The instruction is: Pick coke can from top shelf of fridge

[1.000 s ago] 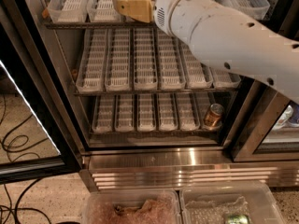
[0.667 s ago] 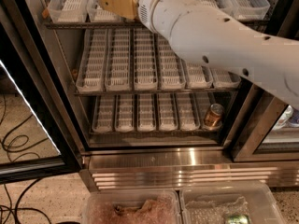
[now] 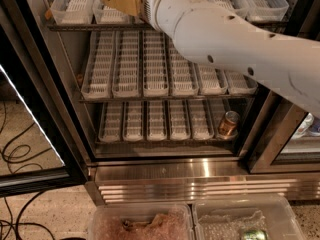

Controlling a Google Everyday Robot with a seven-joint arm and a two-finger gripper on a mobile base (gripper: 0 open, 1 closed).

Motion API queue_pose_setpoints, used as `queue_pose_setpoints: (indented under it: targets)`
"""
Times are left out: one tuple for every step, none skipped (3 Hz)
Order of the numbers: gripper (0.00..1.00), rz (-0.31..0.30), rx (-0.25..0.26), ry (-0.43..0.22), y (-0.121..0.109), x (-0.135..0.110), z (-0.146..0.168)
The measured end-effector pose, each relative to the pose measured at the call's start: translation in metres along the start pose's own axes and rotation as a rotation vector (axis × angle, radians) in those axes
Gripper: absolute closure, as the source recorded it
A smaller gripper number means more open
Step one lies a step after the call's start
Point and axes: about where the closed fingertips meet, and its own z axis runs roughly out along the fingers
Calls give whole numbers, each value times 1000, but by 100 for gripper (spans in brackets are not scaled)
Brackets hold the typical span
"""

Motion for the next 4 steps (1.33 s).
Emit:
queue_pose_setpoints:
  targets:
    - [18, 0, 0, 0, 0, 0, 0]
    - [41, 0, 0, 0, 0, 0, 0]
    - [64, 0, 0, 0, 0, 0, 0]
    - [87, 0, 0, 0, 0, 0, 0]
